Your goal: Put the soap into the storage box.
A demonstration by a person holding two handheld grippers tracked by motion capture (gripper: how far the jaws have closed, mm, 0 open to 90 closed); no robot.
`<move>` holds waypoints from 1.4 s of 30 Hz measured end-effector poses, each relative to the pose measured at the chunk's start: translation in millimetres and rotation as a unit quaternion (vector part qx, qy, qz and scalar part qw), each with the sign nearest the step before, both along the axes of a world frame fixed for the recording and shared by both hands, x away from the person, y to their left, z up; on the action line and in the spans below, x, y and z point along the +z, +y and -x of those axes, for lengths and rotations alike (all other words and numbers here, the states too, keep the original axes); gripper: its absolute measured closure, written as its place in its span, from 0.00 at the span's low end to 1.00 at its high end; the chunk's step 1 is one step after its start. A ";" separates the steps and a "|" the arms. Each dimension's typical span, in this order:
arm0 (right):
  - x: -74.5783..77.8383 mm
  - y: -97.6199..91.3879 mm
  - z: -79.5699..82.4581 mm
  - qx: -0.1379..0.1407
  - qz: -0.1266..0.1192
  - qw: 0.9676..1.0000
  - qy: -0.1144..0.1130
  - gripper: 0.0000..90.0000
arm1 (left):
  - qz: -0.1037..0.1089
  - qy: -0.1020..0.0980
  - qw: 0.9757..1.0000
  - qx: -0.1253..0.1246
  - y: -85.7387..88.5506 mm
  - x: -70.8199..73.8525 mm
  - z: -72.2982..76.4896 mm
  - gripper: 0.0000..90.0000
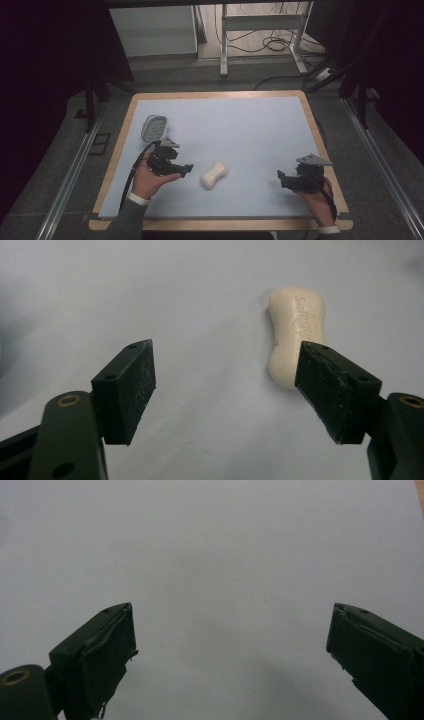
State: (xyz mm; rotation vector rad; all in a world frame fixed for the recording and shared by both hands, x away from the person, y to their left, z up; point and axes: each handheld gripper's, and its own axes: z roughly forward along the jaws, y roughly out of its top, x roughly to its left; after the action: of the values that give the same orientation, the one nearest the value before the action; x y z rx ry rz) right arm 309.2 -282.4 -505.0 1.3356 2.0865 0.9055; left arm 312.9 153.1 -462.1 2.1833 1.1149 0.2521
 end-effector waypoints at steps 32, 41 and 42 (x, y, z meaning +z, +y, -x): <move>-1.0 0.4 0.1 0.001 -0.004 1.000 -0.002 0.07 | -0.027 0.042 0.997 -0.058 -66.8 -14.4 -7.0 0.27; -2.3 0.6 -0.3 0.001 -0.002 1.000 0.000 0.07 | -0.041 0.061 0.995 -0.068 -81.0 -22.9 -15.2 0.28; -2.4 0.7 -0.2 0.002 -0.003 1.000 0.000 0.07 | -0.042 0.064 0.995 -0.069 -83.6 -25.4 -16.8 0.28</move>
State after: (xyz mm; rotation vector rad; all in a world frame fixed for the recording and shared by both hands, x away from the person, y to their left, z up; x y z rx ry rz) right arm 309.4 -281.7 -507.4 1.3345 2.0893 0.9129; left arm 329.7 69.5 -487.5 2.3677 1.0313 0.0999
